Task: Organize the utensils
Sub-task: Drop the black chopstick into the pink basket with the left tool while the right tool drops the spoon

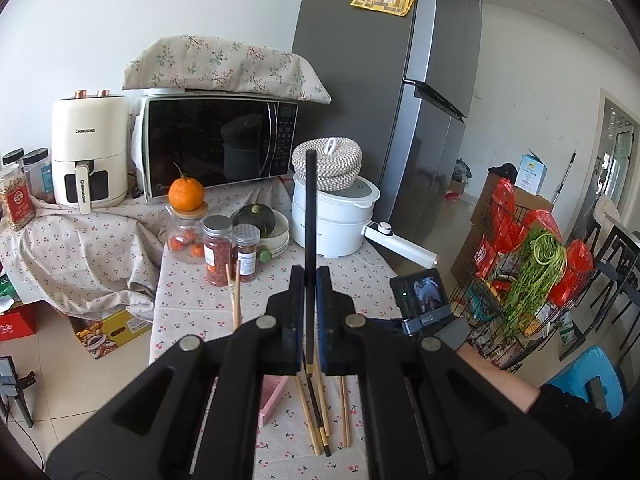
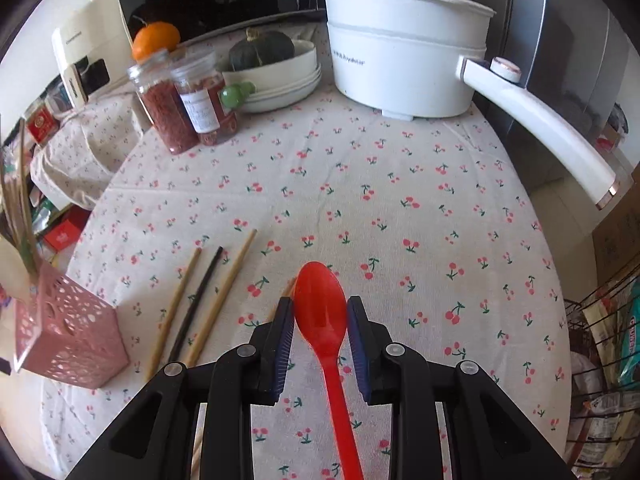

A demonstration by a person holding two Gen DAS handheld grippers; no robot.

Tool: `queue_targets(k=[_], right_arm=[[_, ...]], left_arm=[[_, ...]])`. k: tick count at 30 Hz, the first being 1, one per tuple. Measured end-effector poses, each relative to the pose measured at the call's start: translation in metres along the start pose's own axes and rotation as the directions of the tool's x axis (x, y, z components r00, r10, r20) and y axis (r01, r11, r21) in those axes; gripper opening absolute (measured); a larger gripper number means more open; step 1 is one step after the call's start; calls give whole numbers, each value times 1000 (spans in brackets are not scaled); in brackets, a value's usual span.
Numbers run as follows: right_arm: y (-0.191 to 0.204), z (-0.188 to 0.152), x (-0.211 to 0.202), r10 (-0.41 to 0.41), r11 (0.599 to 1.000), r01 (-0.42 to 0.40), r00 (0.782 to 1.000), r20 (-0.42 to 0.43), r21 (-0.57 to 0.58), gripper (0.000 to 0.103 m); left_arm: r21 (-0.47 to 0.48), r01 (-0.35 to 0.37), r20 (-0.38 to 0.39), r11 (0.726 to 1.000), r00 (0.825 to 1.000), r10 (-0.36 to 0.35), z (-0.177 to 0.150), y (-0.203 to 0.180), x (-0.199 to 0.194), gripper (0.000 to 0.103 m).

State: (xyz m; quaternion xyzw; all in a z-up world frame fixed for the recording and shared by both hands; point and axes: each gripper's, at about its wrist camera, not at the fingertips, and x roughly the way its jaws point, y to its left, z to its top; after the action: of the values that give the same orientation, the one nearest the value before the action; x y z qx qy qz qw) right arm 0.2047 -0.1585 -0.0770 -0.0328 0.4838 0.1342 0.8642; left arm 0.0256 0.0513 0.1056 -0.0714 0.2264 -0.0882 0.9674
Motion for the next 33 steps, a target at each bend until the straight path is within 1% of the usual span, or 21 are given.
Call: queue_targets(k=[4,6,10,13,15,17,19,22,24,25,26,27,28,29,31,33], right_arm=[[6,4,-36,69,997,-70,994,88,11,27],[12,5,-48,101,995,-103,988,118,10,27],[25,2,-69,145,989,-148,975,169,1,27],[35,0,-82,177,984,-180,962,209,-3,27],[40,-1,-90,200,979,-205,950,241,-4,27],[45,-1,-99,225,972,-233,933,279,-4,27],[51,-1,-108,249,965,-262,914,319,-3,27],[61,-1,-121,281,954,-300,882,378,-8,27],[68,-2,-129,299,946,-325,858,416,-10,27],[72,-2,-132,309,941,-339,847,433,-7,27],[75,-1,-135,317,936,-353,836,447,-2,27],[79,-1,-138,324,931,-366,826,462,3,27],[82,-2,-140,328,926,-377,816,475,8,27],[85,-1,-142,330,922,-386,808,488,16,27],[92,-1,-143,325,917,-397,795,512,34,27],[99,-1,-144,315,913,-405,783,536,56,27]], left_arm=[[-16,-40,37,999,999,41,5,10,-7,6],[-20,-64,36,998,997,65,5,14,-4,6],[-23,-85,-7,996,996,85,-3,22,15,6],[-1,-101,-42,995,994,101,-12,24,33,6],[16,-106,-61,994,992,106,-18,24,45,6],[27,-100,-63,995,993,101,-23,26,54,6],[49,-91,-63,995,994,94,-27,26,62,6],[67,-79,-86,995,993,84,-31,27,72,7],[50,-67,-115,997,991,72,-32,31,74,18],[33,-63,-124,997,990,66,-33,34,73,34],[10,-55,-129,998,990,55,-33,37,70,55],[-16,-48,-127,999,991,45,-33,40,67,64],[-41,-47,-122,998,992,41,-33,44,62,76],[-63,-50,-126,997,991,41,-33,49,58,80],[-103,-57,-147,993,988,41,-36,59,55,83],[-144,-93,-176,985,982,67,-41,74,53,86]])
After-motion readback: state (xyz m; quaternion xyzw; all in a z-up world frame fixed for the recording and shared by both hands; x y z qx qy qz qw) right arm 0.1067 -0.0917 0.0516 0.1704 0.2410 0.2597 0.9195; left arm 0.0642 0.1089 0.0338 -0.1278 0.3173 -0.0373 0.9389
